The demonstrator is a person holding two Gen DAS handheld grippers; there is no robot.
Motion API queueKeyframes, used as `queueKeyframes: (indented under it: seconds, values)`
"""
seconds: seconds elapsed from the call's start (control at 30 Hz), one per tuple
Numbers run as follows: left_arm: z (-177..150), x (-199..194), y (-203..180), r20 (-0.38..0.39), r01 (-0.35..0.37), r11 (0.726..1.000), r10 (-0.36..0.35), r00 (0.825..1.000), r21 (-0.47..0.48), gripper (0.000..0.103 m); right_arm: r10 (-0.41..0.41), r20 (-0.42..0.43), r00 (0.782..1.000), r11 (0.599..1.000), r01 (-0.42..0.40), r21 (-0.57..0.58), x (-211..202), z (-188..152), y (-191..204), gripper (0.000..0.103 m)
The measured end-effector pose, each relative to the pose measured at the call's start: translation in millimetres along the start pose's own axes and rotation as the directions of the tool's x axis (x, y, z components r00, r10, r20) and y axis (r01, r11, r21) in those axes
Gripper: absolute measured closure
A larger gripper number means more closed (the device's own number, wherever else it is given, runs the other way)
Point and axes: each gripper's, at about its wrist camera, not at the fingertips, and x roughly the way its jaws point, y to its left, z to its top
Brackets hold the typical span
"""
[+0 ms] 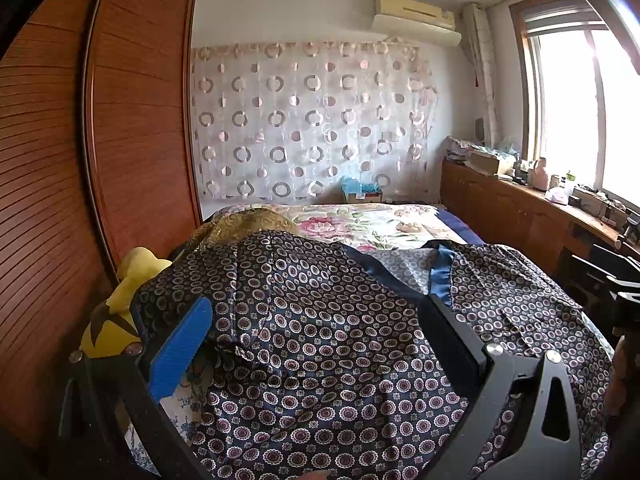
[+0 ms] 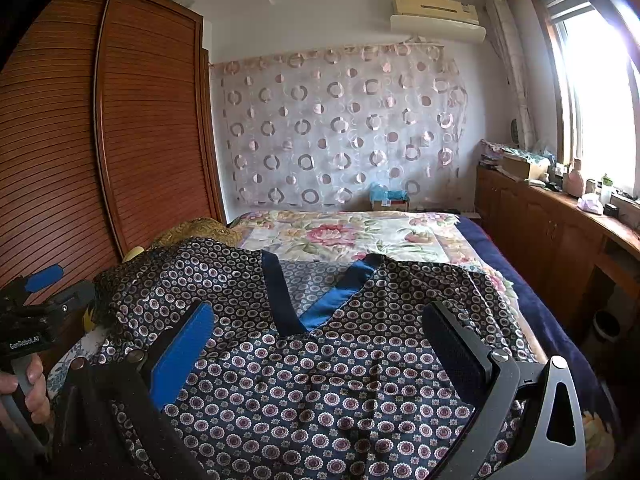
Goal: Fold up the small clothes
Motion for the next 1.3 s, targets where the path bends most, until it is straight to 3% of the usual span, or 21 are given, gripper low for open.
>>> queueKeyframes:
  seconds: [1.3]
  values:
    - [1.0, -4.4, -1.8, 0.012, 0.003, 1.000, -0.003, 1.000, 0.003, 0.000, 0.000, 0.007, 1.000, 1.000, 0.000, 0.000, 1.8, -1.7, 2.6, 0.000]
